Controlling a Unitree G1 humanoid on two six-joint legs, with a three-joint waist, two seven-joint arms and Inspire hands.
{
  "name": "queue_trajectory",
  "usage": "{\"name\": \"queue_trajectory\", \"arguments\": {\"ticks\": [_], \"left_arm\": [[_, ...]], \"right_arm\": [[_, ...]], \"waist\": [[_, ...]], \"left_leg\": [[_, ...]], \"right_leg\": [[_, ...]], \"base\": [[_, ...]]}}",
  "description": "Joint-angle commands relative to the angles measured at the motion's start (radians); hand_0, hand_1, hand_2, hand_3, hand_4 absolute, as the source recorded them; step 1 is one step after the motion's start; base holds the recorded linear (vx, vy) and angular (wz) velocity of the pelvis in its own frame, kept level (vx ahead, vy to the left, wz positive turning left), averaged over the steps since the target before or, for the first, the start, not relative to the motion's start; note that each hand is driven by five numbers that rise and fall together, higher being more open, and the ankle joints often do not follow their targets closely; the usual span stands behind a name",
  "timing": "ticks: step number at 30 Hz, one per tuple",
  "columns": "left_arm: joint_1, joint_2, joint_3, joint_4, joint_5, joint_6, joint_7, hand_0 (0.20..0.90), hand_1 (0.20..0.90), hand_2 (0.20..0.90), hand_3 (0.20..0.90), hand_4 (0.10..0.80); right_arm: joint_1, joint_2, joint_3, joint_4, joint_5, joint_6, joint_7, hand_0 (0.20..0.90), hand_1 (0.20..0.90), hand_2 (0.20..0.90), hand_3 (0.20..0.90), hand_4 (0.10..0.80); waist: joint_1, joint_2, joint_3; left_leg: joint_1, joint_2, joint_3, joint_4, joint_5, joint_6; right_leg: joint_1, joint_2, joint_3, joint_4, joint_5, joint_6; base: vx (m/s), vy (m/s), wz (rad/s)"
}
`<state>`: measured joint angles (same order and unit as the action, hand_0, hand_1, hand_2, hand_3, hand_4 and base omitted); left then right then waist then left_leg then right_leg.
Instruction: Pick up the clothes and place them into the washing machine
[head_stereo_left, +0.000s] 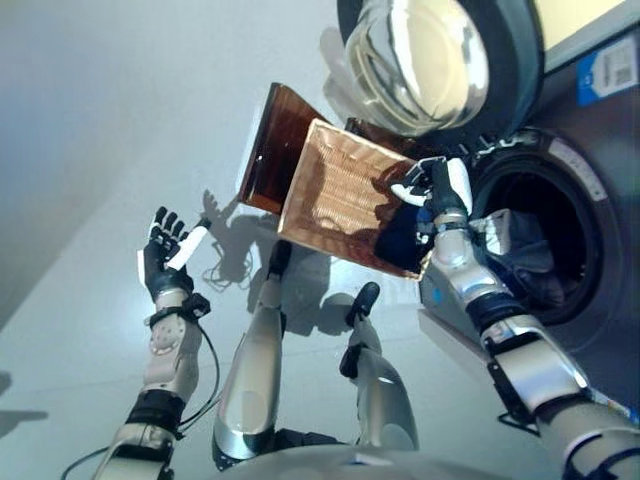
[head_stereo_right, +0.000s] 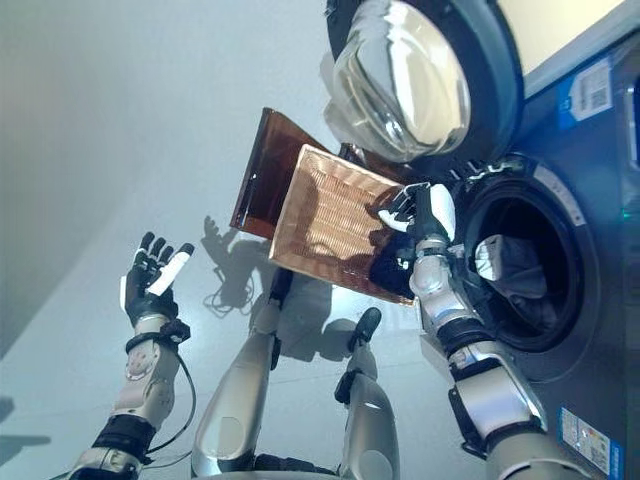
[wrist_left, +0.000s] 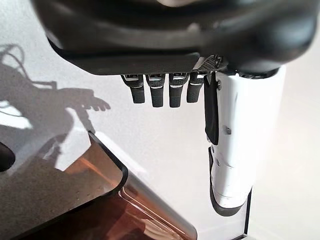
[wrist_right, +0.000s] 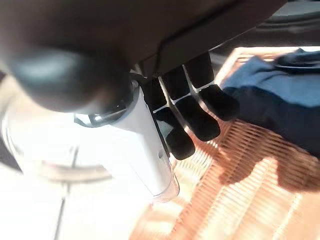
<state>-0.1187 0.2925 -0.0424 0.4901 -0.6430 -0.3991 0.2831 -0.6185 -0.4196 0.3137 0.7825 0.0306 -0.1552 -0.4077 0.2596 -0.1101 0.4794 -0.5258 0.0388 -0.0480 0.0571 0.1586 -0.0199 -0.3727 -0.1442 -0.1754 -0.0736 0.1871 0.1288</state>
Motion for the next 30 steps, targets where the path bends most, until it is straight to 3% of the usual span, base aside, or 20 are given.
{"name": "queue_trajectory", "arguments": {"ticks": [1,6,8,9,10,21,30], "left_arm": [[0.058,0.025,0.032,0.01,0.023,-0.06,-0.001,0.9,0.9,0.9,0.9,0.8],[0.058,0.018,0.039,0.023,0.021,-0.057,-0.001,0.9,0.9,0.9,0.9,0.8],[0.057,0.019,0.038,0.031,0.026,-0.051,-0.001,0.9,0.9,0.9,0.9,0.8],[0.057,0.019,0.038,0.031,0.026,-0.051,-0.001,0.9,0.9,0.9,0.9,0.8],[0.051,0.023,0.036,0.045,0.043,-0.048,0.003,0.9,0.9,0.9,0.9,0.8],[0.044,0.016,0.001,0.037,0.053,-0.043,0.032,0.9,0.9,0.9,0.9,0.8],[0.036,0.017,-0.013,0.022,0.051,-0.04,0.046,0.9,0.9,0.9,0.9,0.8]], "right_arm": [[0.03,-0.053,0.009,-0.066,0.012,-0.083,0.002,0.2,0.2,0.2,0.2,0.3],[0.09,0.028,-0.081,-0.007,0.214,-0.125,0.018,0.2,0.2,0.2,0.2,0.3],[0.107,0.043,-0.084,0.009,0.176,-0.114,-0.001,0.2,0.2,0.2,0.2,0.3],[0.107,0.043,-0.084,0.009,0.175,-0.114,-0.001,0.354,0.354,0.354,0.354,0.41],[0.109,0.052,-0.07,0.031,0.105,-0.093,-0.02,0.9,0.9,0.9,0.9,0.8],[0.018,0.168,-0.09,0.227,0.176,-0.069,-0.085,0.9,0.9,0.9,0.9,0.8],[-0.059,0.203,-0.106,0.338,0.234,-0.059,-0.114,0.9,0.9,0.9,0.9,0.8]], "waist": [[-0.001,0.051,-0.109],[-0.004,0.051,-0.124],[-0.005,0.052,-0.131],[-0.005,0.051,-0.131],[-0.007,0.052,-0.136],[0.011,0.075,-0.13],[0.025,0.091,-0.121]], "left_leg": [[0.054,-0.041,-0.011,-0.144,0.02,-0.042],[0.074,-0.039,-0.006,-0.144,0.014,-0.038],[0.08,-0.04,-0.003,-0.144,0.011,-0.037],[0.08,-0.04,-0.003,-0.144,0.011,-0.037],[0.083,-0.04,-0.003,-0.144,0.009,-0.035],[0.075,-0.046,0.004,-0.144,0.007,-0.025],[0.068,-0.05,0.011,-0.144,0.005,-0.022]], "right_leg": [[0.099,0.042,-0.026,0.057,-0.08,0.0],[0.113,0.043,-0.021,0.054,-0.08,0.001],[0.117,0.042,-0.02,0.055,-0.08,0.001],[0.117,0.042,-0.02,0.055,-0.08,0.001],[0.118,0.041,-0.02,0.057,-0.079,0.001],[0.105,0.037,-0.01,0.048,-0.068,0.003],[0.094,0.034,0.0,0.045,-0.061,0.003]], "base": [[0.017,-0.014,-0.13],[0.008,-0.007,-0.06],[0.005,0.003,-0.02],[0.0,0.0,0.0],[0.0,0.0,0.0],[-0.008,0.009,-0.04],[-0.002,0.003,-0.01]]}}
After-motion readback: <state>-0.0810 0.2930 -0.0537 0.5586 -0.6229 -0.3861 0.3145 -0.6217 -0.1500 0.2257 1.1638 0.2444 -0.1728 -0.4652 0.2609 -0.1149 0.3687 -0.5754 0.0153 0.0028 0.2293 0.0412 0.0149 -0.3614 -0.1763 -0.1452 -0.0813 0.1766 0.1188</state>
